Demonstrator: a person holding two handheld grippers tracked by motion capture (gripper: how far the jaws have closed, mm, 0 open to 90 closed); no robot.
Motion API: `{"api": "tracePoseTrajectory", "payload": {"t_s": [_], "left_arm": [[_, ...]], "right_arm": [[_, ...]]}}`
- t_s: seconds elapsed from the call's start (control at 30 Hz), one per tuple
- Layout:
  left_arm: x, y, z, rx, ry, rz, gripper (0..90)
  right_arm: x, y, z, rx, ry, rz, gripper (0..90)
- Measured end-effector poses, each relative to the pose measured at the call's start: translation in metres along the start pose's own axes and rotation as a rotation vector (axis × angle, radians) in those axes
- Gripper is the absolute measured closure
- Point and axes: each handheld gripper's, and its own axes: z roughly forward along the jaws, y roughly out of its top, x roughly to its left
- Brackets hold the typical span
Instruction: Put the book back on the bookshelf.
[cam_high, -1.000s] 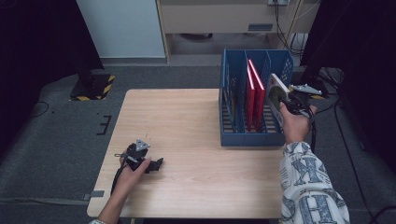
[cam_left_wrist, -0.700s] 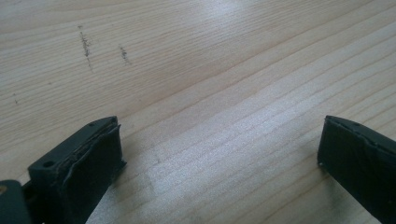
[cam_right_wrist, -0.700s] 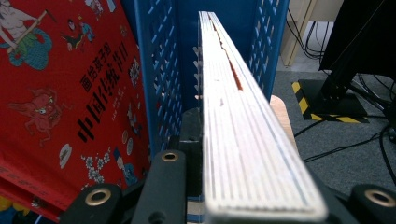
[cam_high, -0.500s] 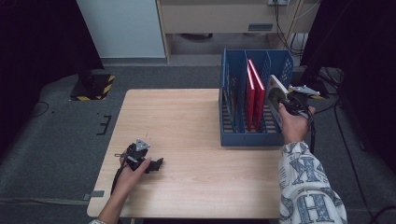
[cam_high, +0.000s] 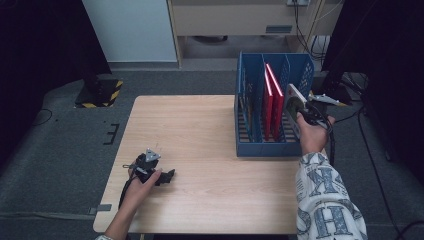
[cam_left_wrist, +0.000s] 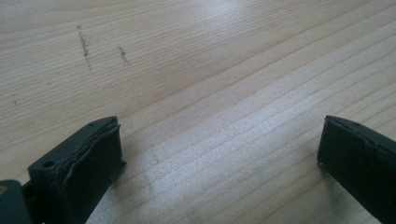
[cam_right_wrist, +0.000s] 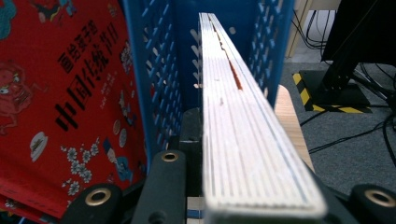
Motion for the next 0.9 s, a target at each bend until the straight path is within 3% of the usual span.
{"api": "tracePoseTrajectory", "payload": {"t_s": [0.9], "left_arm": [[0.0, 0.0, 0.0, 0.002, -0.003, 0.006, 0.0]], "right_arm": [[0.015, -0.014, 0.017, 0.041, 0.007, -0.036, 75.4]]}}
